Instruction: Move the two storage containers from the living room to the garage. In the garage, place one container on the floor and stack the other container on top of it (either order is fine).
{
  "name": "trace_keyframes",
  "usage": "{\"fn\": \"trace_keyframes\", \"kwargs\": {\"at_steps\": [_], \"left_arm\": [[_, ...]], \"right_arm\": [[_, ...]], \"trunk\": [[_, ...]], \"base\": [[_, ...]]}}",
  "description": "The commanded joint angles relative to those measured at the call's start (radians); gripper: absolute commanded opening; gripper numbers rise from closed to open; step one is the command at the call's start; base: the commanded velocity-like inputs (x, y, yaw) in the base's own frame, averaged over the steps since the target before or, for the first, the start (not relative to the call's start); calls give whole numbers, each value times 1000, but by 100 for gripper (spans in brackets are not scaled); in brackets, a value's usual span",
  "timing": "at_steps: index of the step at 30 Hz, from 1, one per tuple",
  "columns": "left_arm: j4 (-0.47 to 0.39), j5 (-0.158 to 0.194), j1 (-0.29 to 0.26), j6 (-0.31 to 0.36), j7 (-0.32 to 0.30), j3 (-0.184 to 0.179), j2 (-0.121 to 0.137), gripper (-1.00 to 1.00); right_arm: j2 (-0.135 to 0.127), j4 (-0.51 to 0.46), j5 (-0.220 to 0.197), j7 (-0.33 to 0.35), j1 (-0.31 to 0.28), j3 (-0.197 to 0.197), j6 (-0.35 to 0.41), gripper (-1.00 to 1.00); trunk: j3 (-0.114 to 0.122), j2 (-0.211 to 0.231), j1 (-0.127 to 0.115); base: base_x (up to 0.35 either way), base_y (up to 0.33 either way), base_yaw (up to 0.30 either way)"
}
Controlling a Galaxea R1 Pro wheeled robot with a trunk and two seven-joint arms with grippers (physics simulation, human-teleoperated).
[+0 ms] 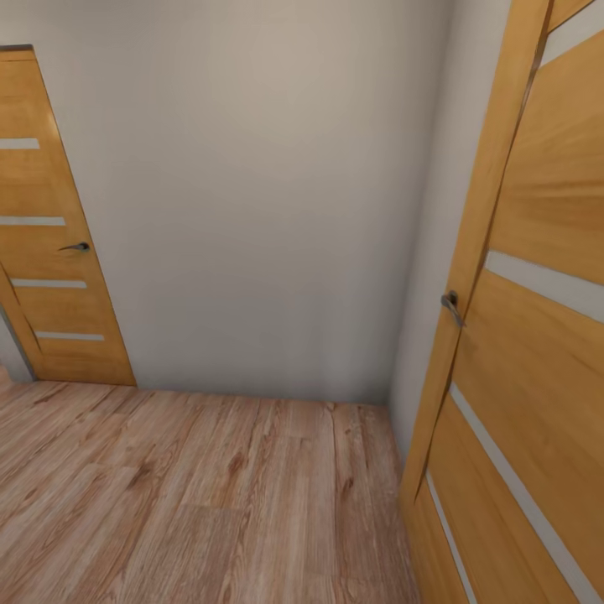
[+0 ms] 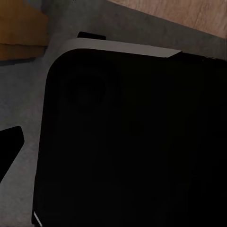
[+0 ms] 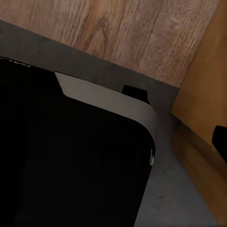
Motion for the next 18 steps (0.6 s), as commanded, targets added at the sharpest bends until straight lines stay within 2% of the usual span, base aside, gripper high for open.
{"fn": "trace_keyframes", "kwargs": {"at_steps": [1,11,18], "left_arm": [[0,6,0,-2,0,2,0,100],[1,8,0,4,1,4,1,100],[1,8,0,5,2,4,1,100]], "right_arm": [[0,3,-2,4,-1,2,-6,100],[2,3,-2,3,-1,2,-4,100],[2,3,-2,3,-1,2,-4,100]], "trunk": [[-1,0,0],[-1,0,0],[-1,0,0]], "base": [[210,0,0],[298,0,2],[320,0,111]]}}
